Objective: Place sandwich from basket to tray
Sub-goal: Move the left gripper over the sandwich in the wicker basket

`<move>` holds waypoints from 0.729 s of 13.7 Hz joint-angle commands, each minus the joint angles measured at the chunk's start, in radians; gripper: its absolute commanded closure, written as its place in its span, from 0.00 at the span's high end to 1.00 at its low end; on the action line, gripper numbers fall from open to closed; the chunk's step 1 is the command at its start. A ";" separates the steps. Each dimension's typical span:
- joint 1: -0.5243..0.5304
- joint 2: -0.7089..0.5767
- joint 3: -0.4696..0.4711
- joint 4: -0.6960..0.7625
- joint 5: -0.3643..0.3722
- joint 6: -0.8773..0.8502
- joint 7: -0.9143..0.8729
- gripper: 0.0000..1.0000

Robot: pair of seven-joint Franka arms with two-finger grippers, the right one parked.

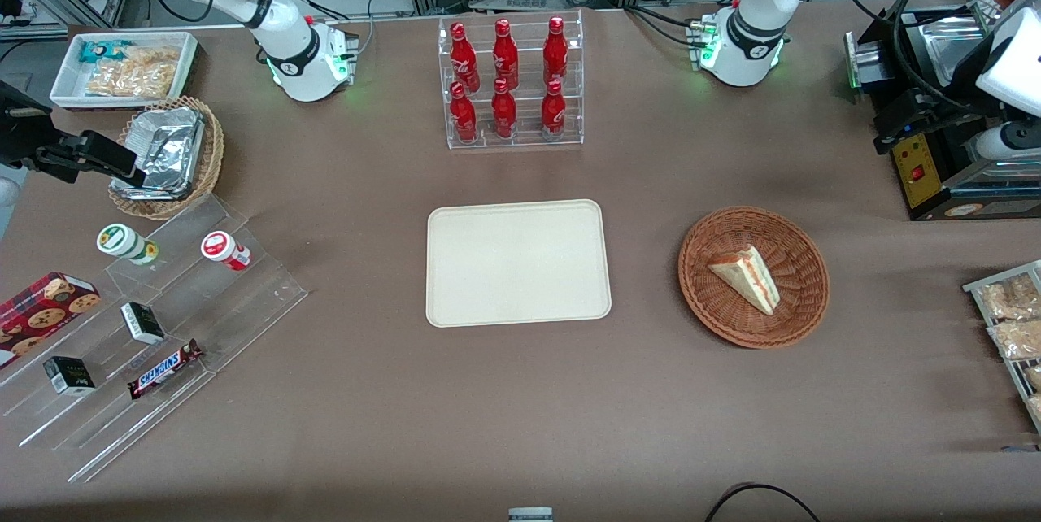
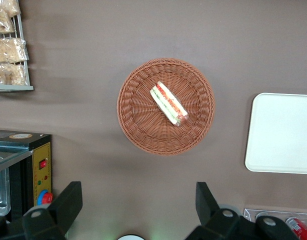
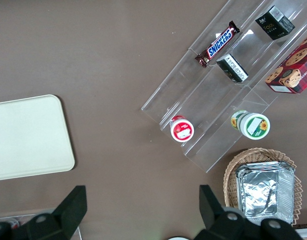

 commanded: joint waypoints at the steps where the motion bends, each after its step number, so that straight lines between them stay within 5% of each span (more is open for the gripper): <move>1: 0.000 -0.013 -0.004 -0.020 0.014 0.012 0.025 1.00; 7: -0.001 0.100 -0.004 -0.040 0.007 0.023 0.008 1.00; 10: -0.015 0.146 -0.006 -0.161 0.007 0.169 -0.090 1.00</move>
